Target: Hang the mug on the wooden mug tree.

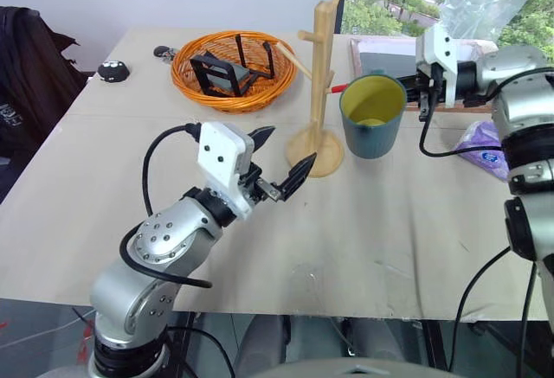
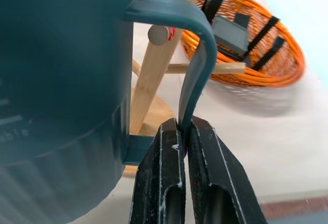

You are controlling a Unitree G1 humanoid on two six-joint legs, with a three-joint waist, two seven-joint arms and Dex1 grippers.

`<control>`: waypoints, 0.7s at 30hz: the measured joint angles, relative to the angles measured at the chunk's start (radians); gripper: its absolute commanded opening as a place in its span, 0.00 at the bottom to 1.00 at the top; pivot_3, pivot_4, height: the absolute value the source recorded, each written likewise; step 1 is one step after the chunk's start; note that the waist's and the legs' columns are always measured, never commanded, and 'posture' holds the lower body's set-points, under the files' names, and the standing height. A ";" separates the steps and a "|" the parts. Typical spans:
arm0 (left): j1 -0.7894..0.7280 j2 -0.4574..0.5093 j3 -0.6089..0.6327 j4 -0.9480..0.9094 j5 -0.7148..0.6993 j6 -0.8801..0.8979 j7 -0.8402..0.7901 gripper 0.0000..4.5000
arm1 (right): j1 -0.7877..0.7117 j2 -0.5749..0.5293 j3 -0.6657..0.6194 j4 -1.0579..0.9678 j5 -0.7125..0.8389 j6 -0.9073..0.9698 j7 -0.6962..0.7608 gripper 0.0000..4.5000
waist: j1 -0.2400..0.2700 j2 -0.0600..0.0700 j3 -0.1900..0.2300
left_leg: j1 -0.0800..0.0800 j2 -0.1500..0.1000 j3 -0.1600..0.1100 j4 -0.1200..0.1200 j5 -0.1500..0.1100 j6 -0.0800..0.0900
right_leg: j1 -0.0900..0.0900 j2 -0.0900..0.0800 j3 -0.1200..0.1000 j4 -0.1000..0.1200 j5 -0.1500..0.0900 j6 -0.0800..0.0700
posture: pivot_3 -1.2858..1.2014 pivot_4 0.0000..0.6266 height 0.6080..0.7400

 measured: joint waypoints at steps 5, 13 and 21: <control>0.032 -0.001 0.002 -0.020 0.007 -0.001 0.021 1.00 | -0.053 0.039 0.000 0.078 -0.031 -0.050 0.026 0.02 | -0.001 0.000 0.000 | 0.000 0.000 0.000 0.000 0.000 0.000 | -0.001 0.000 0.000 0.000 0.000 0.000 | 0.52 0.24 0.98; 0.040 -0.005 0.003 -0.021 0.021 -0.024 0.027 1.00 | -0.125 0.071 0.000 0.124 -0.084 -0.065 0.000 0.02 | -0.001 0.001 0.000 | 0.000 -0.001 0.000 0.000 0.000 0.000 | -0.001 0.000 -0.001 0.000 0.000 0.000 | 0.52 0.24 0.98; 0.040 -0.006 0.000 -0.011 0.039 -0.040 0.012 1.00 | -0.127 0.076 -0.002 0.124 -0.115 -0.066 -0.038 0.60 | -0.001 0.001 0.000 | 0.000 -0.001 0.000 0.000 0.000 0.000 | -0.001 -0.001 -0.001 0.000 0.000 0.000 | 0.52 0.24 0.98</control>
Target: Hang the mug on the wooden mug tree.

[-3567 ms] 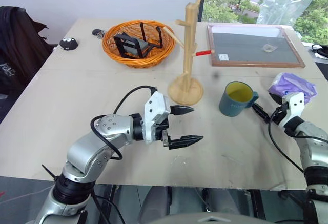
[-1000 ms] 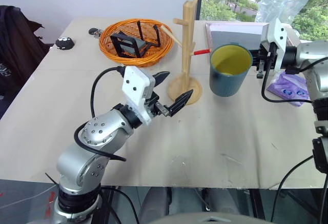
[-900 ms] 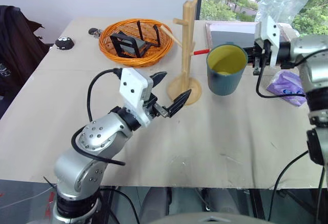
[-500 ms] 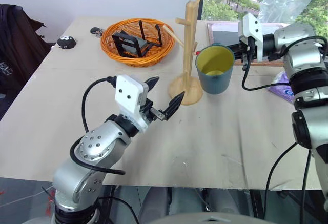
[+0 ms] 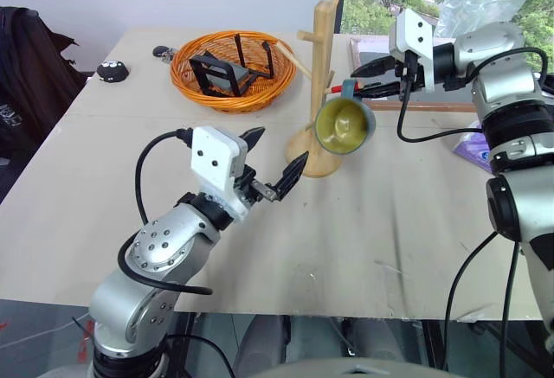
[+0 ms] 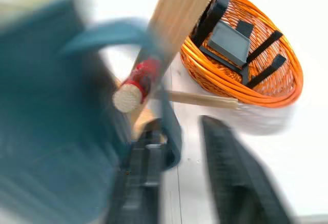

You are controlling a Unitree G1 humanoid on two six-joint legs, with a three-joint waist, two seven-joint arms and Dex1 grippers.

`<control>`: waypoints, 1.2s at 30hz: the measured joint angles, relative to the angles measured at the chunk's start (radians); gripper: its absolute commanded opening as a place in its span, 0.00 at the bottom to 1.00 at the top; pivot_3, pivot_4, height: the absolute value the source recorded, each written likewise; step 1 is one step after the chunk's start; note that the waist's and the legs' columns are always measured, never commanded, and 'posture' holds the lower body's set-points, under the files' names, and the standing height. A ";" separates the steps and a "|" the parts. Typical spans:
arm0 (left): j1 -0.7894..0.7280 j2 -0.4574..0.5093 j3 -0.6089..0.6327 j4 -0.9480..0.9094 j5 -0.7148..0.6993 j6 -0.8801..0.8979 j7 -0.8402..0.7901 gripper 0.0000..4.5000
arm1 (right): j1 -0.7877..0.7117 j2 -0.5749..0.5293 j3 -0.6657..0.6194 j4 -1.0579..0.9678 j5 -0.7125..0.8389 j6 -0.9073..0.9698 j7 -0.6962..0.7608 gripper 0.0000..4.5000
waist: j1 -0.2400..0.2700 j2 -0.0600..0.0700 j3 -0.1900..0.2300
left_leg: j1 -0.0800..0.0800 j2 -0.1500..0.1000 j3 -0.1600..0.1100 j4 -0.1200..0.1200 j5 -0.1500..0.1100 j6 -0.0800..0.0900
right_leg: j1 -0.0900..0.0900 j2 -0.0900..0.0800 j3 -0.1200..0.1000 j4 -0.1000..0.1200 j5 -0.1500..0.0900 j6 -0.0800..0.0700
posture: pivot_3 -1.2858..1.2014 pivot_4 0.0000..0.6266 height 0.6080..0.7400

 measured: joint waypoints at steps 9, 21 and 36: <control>0.000 0.002 -0.008 0.025 0.009 -0.016 -0.034 1.00 | -0.003 -0.052 -0.026 -0.035 0.013 0.028 0.005 0.98 | 0.001 0.000 0.000 | 0.000 0.000 0.000 0.000 0.000 0.000 | 0.000 0.000 0.000 0.000 0.000 0.000 | 0.52 0.24 0.98; 0.062 0.011 -0.014 0.036 0.026 -0.056 -0.083 1.00 | 0.444 -0.301 -0.270 -0.471 0.220 0.406 -0.008 0.98 | 0.011 -0.001 -0.001 | -0.003 0.001 -0.004 -0.001 0.000 0.001 | 0.001 -0.004 -0.004 -0.001 0.000 0.000 | 0.52 0.24 0.98; 0.386 0.094 -0.092 0.332 0.236 -0.379 -0.336 1.00 | 1.702 0.207 -0.483 -1.248 0.328 0.342 -0.507 0.98 | -0.003 -0.002 -0.004 | 0.015 0.001 0.003 -0.002 -0.004 0.006 | 0.012 0.001 0.002 0.000 -0.003 -0.003 | 0.52 0.24 0.98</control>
